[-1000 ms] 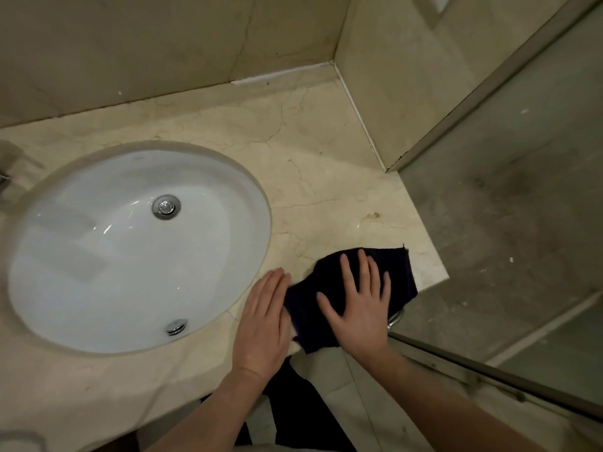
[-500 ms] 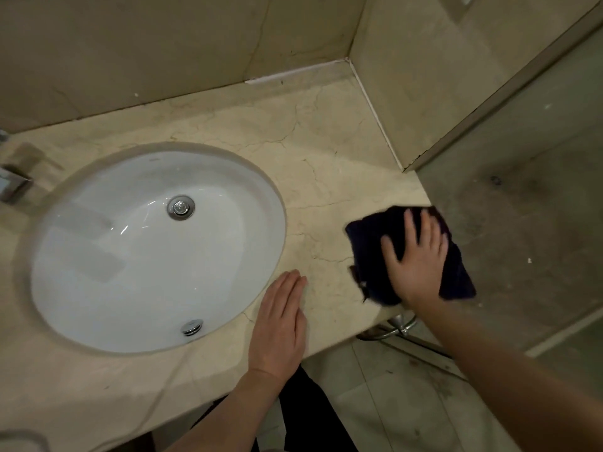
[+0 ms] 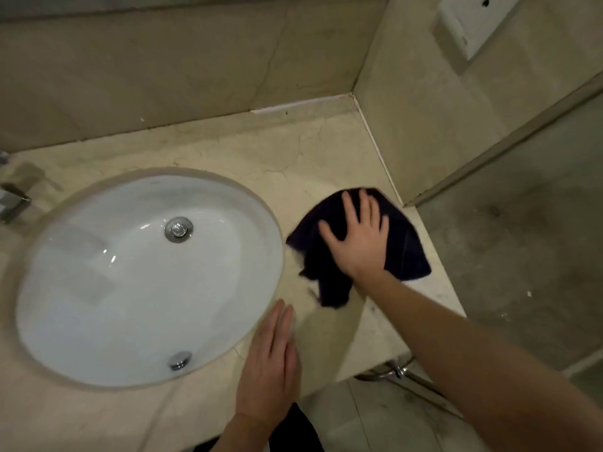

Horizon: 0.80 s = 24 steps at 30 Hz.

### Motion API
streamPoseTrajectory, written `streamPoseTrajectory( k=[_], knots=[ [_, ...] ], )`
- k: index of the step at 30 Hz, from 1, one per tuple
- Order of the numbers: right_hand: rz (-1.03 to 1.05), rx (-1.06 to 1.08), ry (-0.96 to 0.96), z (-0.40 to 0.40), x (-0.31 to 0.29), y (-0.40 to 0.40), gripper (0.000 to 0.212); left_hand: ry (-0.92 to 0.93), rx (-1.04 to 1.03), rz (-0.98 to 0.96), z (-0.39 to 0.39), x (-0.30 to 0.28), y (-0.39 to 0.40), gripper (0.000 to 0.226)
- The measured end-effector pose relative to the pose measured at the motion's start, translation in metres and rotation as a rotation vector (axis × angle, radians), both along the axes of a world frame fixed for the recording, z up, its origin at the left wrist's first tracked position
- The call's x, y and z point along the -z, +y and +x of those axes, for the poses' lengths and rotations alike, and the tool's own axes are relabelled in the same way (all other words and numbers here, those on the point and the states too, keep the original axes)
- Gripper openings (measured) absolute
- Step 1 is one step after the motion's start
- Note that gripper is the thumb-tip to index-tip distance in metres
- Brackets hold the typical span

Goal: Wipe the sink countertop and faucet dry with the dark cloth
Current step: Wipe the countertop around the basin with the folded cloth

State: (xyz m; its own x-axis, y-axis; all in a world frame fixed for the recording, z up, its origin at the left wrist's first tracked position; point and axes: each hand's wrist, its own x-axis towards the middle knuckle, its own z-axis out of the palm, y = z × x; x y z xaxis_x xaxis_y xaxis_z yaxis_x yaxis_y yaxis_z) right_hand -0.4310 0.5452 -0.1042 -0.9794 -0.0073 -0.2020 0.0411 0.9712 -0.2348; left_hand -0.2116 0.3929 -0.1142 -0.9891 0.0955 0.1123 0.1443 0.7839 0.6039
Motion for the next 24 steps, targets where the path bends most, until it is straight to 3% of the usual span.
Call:
streamPoseTrajectory(
  k=[2, 5, 8, 13, 20, 24],
  knots=[
    [0.008, 0.031, -0.009, -0.040, 0.001, -0.001, 0.079, -0.092, -0.101, 0.187, -0.003, -0.004, -0.003, 0.051],
    [0.010, 0.007, 0.050, -0.040, 0.004, -0.001, 0.076, -0.097, -0.119, 0.196, -0.005, -0.005, -0.005, 0.052],
    [-0.004, -0.111, 0.101, 0.034, 0.004, 0.013, 0.071, -0.103, -0.073, 0.162, -0.005, -0.006, -0.004, 0.052],
    [0.041, -0.175, -0.003, 0.155, -0.004, 0.074, 0.072, -0.138, -0.083, 0.154, -0.002, -0.002, -0.006, 0.048],
    [0.029, 0.148, -0.007, 0.043, -0.004, 0.114, 0.073, -0.076, -0.063, 0.145, -0.002, 0.005, -0.005, 0.047],
    [0.051, 0.216, 0.061, 0.043, -0.001, 0.099, 0.070, -0.079, -0.079, 0.164, -0.004, 0.002, -0.001, 0.048]
  ],
)
